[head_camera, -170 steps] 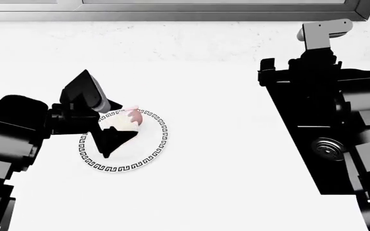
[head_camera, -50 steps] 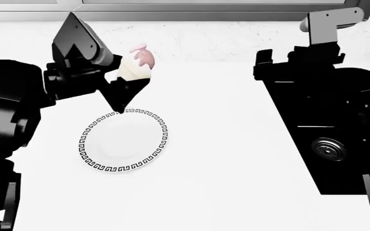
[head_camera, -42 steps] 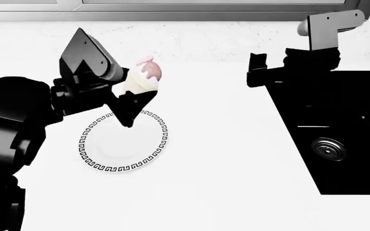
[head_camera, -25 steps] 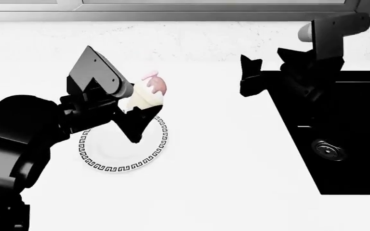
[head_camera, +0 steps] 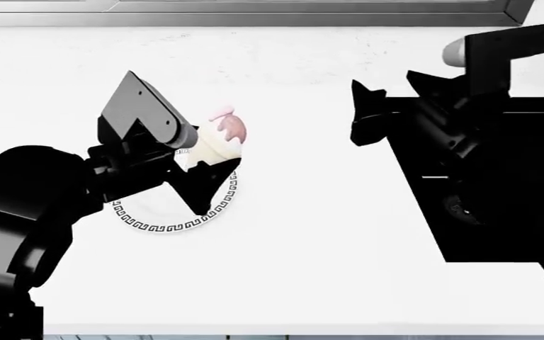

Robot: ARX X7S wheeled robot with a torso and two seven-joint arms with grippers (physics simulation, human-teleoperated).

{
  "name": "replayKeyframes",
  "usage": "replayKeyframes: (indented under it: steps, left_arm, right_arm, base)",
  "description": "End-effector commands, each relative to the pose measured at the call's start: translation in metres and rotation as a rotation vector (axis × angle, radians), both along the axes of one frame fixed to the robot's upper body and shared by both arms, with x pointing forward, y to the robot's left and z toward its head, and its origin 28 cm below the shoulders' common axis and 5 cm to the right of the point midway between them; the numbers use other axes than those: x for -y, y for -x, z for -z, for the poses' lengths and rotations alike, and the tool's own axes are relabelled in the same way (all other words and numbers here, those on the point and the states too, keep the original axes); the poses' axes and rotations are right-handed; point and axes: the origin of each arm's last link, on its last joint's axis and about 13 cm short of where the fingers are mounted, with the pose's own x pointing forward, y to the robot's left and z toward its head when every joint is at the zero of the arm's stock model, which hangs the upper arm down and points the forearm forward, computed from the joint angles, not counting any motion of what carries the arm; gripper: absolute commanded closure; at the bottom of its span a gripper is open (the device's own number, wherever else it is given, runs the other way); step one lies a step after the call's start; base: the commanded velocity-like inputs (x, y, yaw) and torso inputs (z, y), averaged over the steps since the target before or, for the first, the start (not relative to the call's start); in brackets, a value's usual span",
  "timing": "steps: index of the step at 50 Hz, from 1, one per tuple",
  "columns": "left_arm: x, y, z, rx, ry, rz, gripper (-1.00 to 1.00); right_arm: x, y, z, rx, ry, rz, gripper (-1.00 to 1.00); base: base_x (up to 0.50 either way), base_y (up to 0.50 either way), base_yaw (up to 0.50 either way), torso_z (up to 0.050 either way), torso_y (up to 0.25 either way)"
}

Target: Move the dessert items from the plate to the tray.

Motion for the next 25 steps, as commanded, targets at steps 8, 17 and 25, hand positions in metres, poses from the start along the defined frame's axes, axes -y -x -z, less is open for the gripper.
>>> replayKeyframes:
  steps: [8, 17, 25]
  left_arm:
    - [0.003, 0.0003, -0.0012, -0.002, 0.015, 0.003, 1.0]
    - [0.0036, 0.0017, -0.0019, -0.001, 0.016, 0.009, 1.0]
    - [0.0042, 0.0015, -0.0015, -0.001, 0.016, 0.01, 1.0]
  right_arm:
    - [0.0017, 0.001, -0.0001, -0.003, -0.07, -0.011, -1.0]
    - [0.0019, 0.0016, -0.0001, -0.008, -0.09, -0.016, -1.0]
    - [0.0025, 0.0015, -0.0003, -0.011, -0.099, -0.015, -1.0]
  base:
    - [0.0, -0.5, 0.0, 0.0, 0.0]
    - [0.0, -0.5, 0.0, 0.0, 0.0]
    - [0.0, -0.5, 0.0, 0.0, 0.0]
